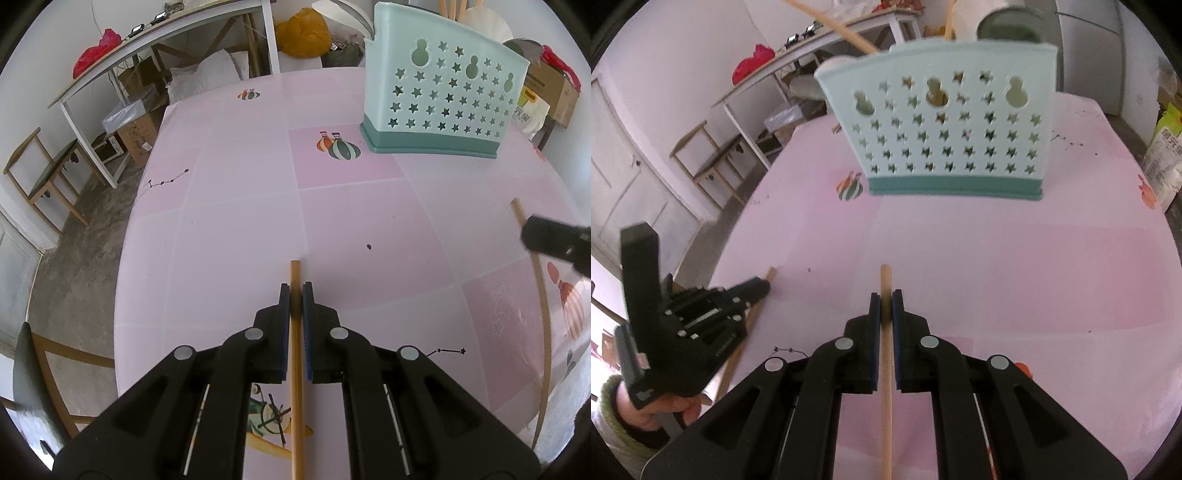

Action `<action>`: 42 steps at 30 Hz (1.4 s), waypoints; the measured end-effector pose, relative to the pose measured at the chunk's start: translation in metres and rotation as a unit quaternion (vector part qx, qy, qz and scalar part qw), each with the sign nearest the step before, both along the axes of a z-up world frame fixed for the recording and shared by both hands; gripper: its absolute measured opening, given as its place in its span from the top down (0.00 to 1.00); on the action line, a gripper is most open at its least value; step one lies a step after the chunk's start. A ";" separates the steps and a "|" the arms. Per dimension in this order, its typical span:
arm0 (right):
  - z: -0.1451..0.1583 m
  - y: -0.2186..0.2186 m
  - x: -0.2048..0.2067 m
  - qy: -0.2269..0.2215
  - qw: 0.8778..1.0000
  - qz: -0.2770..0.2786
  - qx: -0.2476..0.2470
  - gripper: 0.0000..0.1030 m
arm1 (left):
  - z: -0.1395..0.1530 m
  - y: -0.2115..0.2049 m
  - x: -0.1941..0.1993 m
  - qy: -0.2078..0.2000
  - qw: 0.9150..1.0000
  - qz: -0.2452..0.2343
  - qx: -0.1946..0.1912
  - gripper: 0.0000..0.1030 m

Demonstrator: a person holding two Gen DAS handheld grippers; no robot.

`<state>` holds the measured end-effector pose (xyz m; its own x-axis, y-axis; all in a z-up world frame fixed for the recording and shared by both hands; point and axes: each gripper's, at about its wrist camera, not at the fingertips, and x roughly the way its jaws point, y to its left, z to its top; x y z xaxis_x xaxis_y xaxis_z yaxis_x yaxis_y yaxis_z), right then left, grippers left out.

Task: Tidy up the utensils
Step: 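Lift the chopstick with the right tool up over the green holder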

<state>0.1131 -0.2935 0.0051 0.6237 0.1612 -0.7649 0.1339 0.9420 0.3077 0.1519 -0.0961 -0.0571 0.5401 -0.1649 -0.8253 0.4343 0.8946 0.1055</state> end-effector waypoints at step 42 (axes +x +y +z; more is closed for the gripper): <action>0.087 -0.028 -0.033 -0.130 0.990 -0.047 0.013 0.94 | 0.002 -0.003 -0.005 -0.013 1.000 -0.004 0.010 0.95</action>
<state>0.0801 -0.3220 0.0920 0.8117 0.1100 -0.5736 0.1349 0.9202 0.3674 0.1468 -0.0988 -0.0554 0.5608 -0.1536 -0.8136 0.4388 0.8884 0.1347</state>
